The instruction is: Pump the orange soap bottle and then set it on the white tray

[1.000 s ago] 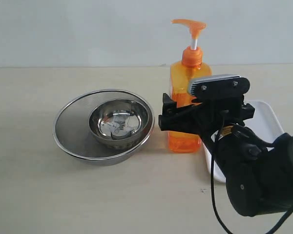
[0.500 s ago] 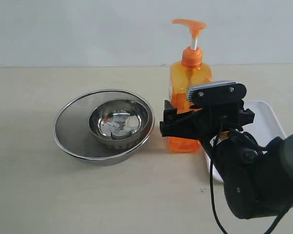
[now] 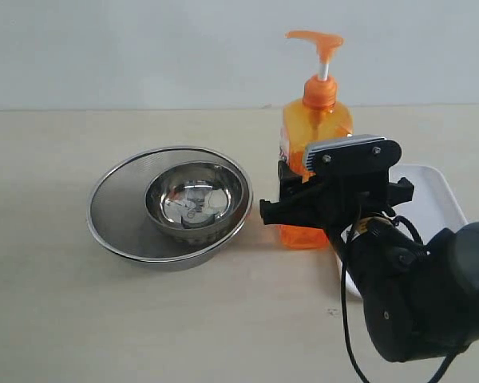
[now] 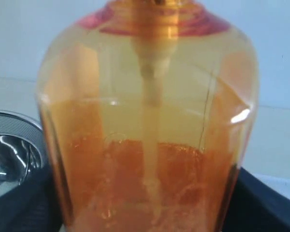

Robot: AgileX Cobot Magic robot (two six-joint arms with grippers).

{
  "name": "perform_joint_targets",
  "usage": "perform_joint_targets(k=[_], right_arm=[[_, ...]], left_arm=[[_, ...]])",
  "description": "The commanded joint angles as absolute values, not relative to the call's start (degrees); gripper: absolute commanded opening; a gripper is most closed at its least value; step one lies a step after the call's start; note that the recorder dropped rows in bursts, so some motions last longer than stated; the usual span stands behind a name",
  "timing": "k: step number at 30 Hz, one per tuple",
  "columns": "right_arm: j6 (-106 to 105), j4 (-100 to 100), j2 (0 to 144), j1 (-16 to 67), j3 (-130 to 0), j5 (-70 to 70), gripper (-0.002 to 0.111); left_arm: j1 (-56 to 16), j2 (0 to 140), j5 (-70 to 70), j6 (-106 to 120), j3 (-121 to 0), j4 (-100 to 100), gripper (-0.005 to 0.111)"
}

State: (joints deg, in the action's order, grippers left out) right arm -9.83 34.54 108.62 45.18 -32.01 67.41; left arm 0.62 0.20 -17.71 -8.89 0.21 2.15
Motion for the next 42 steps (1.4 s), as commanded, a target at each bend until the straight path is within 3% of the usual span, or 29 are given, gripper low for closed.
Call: perform_joint_targets(k=[1, 33, 42], right_arm=[[-9.3, 35.4, 108.7, 45.1, -32.1, 65.4, 0.02], [-6.1, 32.6, 108.7, 45.1, -32.1, 63.4, 0.016], [-5.9, 32.4, 108.7, 45.1, -32.1, 63.4, 0.016]], left_arm=[[0.8, 0.0, -17.4, -9.0, 0.0, 2.4, 0.005], [0.8, 0.0, -15.5, -8.0, 0.0, 2.7, 0.005], [0.8, 0.0, -4.1, -23.4, 0.0, -27.5, 0.005]])
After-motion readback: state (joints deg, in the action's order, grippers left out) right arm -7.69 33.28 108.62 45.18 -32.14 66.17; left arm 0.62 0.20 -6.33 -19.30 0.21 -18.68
